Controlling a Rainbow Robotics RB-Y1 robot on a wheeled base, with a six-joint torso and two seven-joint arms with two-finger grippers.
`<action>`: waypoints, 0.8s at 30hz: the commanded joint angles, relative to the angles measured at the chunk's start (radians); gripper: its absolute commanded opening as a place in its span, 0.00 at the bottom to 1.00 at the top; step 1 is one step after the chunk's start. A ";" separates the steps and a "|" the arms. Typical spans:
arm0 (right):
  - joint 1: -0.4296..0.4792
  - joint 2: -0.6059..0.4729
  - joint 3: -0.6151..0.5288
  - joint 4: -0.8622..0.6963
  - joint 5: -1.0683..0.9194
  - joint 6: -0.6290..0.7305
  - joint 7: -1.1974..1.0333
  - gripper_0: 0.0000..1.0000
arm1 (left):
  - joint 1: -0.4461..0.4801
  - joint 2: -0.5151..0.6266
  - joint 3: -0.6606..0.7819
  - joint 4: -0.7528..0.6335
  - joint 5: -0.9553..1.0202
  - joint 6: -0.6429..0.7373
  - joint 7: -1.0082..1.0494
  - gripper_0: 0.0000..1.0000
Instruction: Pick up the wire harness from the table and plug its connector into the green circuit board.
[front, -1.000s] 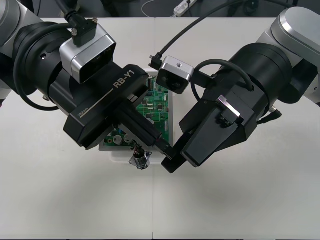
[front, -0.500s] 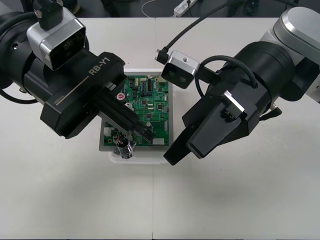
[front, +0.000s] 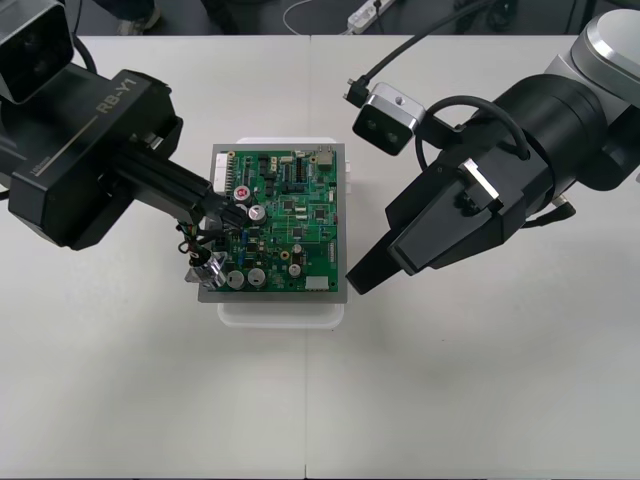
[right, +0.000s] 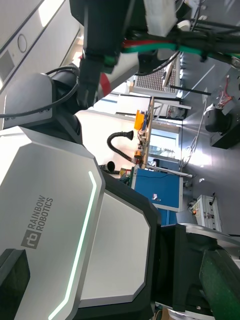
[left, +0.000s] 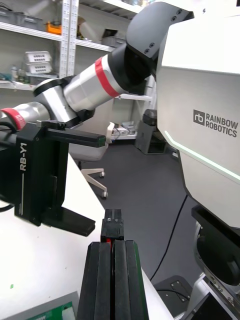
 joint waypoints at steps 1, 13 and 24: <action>-0.044 -0.048 -0.009 0.022 -0.018 -0.009 0.036 1.00 | 0.050 0.064 0.073 0.019 0.031 -0.026 -0.053 0.00; -0.044 -0.119 -0.009 0.054 -0.017 -0.009 0.134 1.00 | 0.138 0.092 0.181 0.048 0.033 -0.026 -0.051 0.00; 0.023 -0.170 -0.009 0.063 -0.009 -0.012 0.229 1.00 | 0.161 0.106 0.217 0.117 0.006 -0.026 -0.071 0.00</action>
